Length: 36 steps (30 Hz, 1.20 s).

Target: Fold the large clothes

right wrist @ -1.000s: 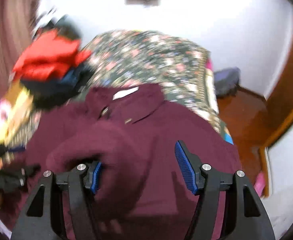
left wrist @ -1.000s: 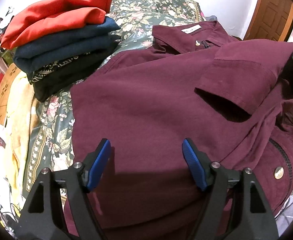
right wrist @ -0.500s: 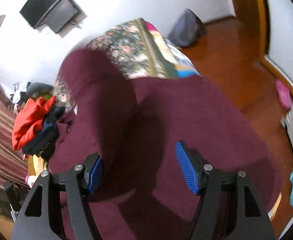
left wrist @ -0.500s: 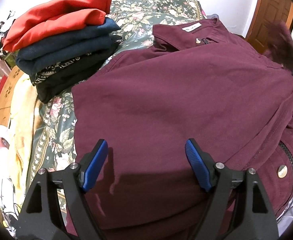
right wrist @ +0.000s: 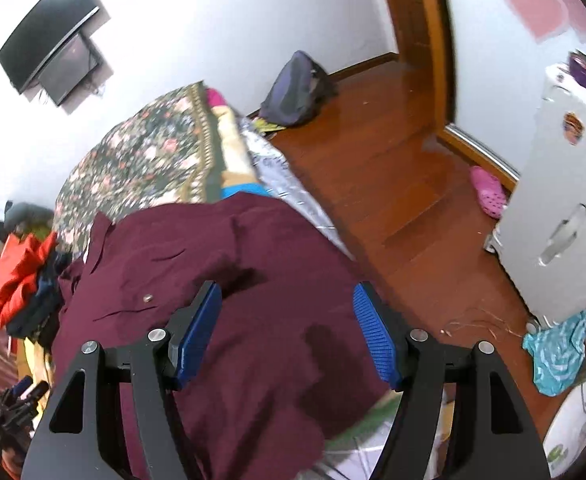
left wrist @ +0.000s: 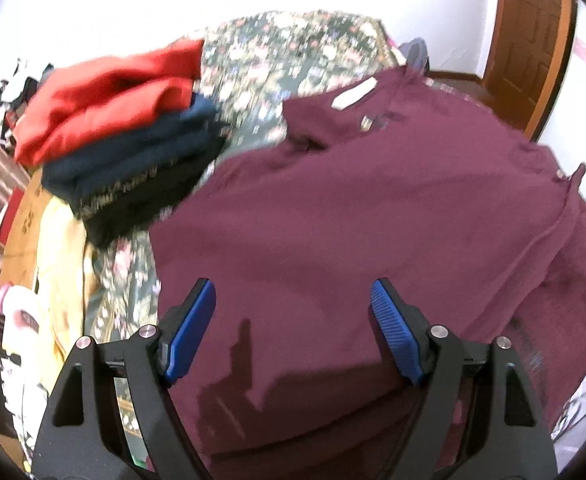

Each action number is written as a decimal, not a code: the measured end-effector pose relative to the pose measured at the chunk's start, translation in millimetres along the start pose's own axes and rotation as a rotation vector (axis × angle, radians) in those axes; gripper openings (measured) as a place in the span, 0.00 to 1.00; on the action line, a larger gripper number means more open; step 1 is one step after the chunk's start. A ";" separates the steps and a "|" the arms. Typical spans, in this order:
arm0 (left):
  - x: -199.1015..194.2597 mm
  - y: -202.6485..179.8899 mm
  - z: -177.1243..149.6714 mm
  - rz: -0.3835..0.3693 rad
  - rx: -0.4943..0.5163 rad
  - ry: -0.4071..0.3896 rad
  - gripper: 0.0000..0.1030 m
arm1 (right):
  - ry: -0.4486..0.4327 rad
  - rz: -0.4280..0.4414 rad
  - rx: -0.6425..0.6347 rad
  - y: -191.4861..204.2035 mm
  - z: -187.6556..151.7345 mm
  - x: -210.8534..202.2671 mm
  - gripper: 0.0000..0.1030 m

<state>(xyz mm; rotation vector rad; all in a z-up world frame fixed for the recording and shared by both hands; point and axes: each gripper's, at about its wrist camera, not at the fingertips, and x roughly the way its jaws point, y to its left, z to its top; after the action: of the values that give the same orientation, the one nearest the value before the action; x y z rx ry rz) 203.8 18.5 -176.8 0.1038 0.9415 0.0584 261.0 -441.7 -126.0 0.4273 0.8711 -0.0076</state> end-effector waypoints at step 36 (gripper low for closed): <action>-9.3 -37.4 21.3 -0.007 0.007 -0.062 0.77 | 0.101 0.134 0.388 -77.7 -7.9 96.8 0.08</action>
<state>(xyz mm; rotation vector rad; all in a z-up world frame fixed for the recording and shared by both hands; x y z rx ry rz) 215.8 -20.9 -161.2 0.1086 0.8805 0.0450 304.2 -494.0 -230.3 0.8552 0.9405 -0.0320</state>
